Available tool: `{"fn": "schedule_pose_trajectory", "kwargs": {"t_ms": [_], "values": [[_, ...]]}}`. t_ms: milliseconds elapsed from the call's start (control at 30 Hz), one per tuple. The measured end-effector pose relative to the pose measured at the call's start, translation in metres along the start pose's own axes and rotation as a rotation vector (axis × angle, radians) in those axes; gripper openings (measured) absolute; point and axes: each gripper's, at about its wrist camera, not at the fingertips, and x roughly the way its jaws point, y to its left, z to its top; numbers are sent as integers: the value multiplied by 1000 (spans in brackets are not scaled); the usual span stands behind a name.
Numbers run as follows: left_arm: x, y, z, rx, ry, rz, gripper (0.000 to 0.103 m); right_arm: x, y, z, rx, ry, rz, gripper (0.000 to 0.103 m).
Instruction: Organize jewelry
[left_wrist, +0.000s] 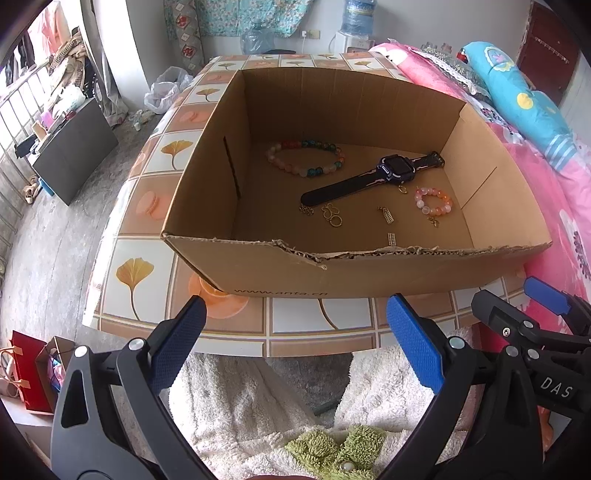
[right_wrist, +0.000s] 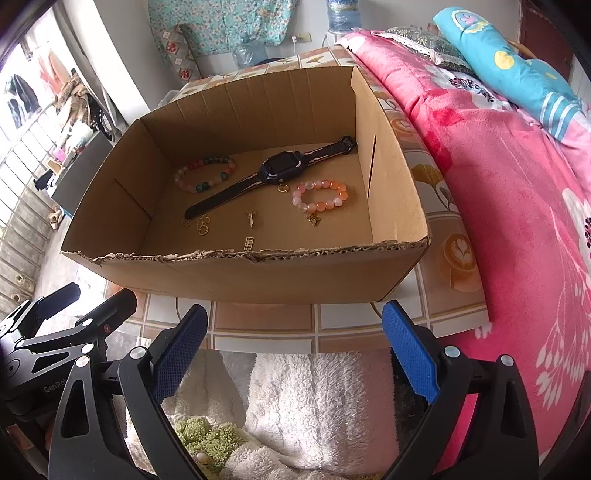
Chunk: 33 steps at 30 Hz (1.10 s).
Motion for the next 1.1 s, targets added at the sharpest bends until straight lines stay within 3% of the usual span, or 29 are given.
{"fn": "schedule_pose_trajectory", "kwargs": {"t_ms": [1100], "values": [[2, -3, 10, 15, 27, 13, 94, 7, -7, 8, 35, 30, 7, 93]]}}
